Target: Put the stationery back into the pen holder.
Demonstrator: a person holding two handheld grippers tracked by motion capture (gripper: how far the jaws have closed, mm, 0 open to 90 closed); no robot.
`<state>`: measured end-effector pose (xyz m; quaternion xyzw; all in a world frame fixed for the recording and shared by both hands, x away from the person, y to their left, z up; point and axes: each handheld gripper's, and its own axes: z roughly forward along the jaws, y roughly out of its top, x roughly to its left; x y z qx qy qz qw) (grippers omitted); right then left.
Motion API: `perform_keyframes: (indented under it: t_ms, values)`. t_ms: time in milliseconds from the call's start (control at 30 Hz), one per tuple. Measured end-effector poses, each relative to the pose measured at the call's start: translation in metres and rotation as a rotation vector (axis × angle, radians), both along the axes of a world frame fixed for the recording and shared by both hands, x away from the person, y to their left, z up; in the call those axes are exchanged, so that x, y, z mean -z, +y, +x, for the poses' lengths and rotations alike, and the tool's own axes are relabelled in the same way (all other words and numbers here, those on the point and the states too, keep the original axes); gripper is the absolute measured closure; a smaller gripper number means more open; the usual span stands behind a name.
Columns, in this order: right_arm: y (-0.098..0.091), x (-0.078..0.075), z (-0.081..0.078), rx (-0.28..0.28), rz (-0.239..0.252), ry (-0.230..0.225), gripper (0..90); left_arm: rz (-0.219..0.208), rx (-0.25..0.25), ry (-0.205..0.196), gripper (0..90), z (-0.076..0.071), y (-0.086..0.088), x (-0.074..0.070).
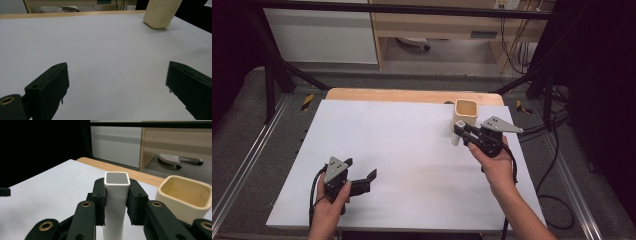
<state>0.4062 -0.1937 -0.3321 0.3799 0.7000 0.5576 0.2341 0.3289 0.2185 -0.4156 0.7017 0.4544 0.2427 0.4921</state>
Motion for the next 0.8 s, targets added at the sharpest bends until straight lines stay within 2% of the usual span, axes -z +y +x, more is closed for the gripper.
perform_keyframes:
  t_ms: [433, 800]
  values:
    - [-0.022, -0.029, 0.029, 0.097, -0.005, -0.06, 70.9, 0.009, -0.005, 0.008, 5.0, 0.0, -0.002, 0.001]
    - [-0.026, -0.032, 0.049, 0.143, 0.003, -0.081, 70.9, 0.013, -0.002, 0.013, 5.1, 0.0, -0.003, 0.001]
